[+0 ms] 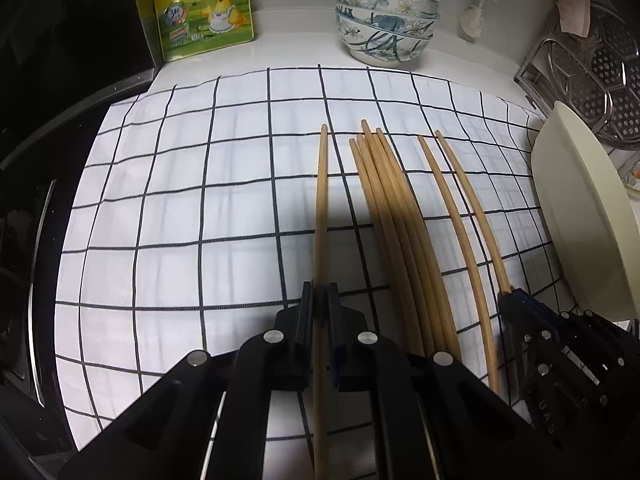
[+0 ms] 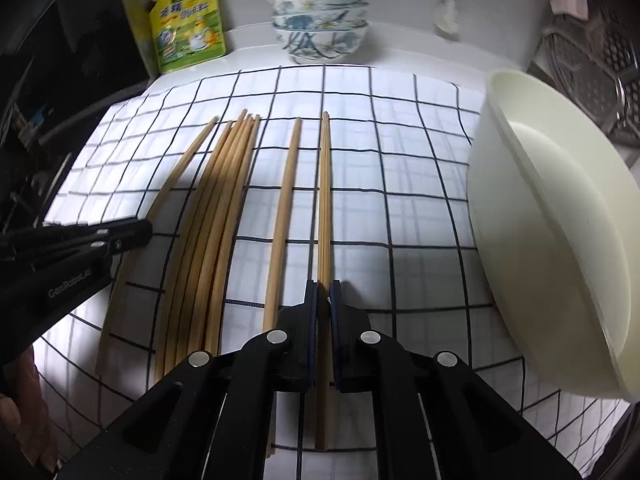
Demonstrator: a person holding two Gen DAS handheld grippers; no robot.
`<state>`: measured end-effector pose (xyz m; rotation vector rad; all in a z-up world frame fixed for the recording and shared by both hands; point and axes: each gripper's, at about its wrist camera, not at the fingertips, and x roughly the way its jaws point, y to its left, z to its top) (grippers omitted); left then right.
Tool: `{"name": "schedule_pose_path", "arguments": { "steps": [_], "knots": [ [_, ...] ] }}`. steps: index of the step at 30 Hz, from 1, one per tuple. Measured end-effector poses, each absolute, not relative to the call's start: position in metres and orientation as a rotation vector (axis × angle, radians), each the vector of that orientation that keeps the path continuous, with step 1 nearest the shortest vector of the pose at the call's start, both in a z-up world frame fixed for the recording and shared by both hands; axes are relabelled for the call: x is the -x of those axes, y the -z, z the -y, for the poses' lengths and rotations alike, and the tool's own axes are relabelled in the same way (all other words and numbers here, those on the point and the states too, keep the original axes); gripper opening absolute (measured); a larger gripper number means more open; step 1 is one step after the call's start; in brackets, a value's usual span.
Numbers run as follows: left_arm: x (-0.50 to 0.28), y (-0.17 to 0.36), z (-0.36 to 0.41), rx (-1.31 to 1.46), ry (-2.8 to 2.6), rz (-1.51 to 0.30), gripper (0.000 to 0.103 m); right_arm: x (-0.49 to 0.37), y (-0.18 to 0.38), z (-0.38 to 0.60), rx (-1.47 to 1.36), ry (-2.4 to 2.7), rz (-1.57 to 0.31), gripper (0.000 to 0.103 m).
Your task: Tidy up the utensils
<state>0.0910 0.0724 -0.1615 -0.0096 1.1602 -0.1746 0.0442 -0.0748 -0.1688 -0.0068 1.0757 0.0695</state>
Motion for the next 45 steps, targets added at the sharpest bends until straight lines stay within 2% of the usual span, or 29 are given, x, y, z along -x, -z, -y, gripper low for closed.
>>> {"name": "schedule_pose_path", "arguments": {
  "steps": [8, 23, 34, 45],
  "knots": [
    [-0.079, 0.139, -0.078, -0.002, 0.187, -1.159, 0.007, -0.033, 0.139, 0.084, -0.078, -0.089, -1.044, 0.006],
    [-0.064, 0.058, -0.041, 0.007, 0.238, -1.044, 0.007, -0.012, 0.058, 0.112, -0.090, -0.172, -0.894, 0.006],
    [-0.073, 0.023, 0.090, -0.037, 0.456, -0.982, 0.007, 0.009, 0.030, 0.227, -0.120, 0.031, -0.825, 0.006],
    [-0.087, 0.068, 0.214, -0.193, 0.578, -1.043, 0.007, 0.004, 0.070, 0.324, -0.178, 0.178, -0.903, 0.006]
  ]
}}
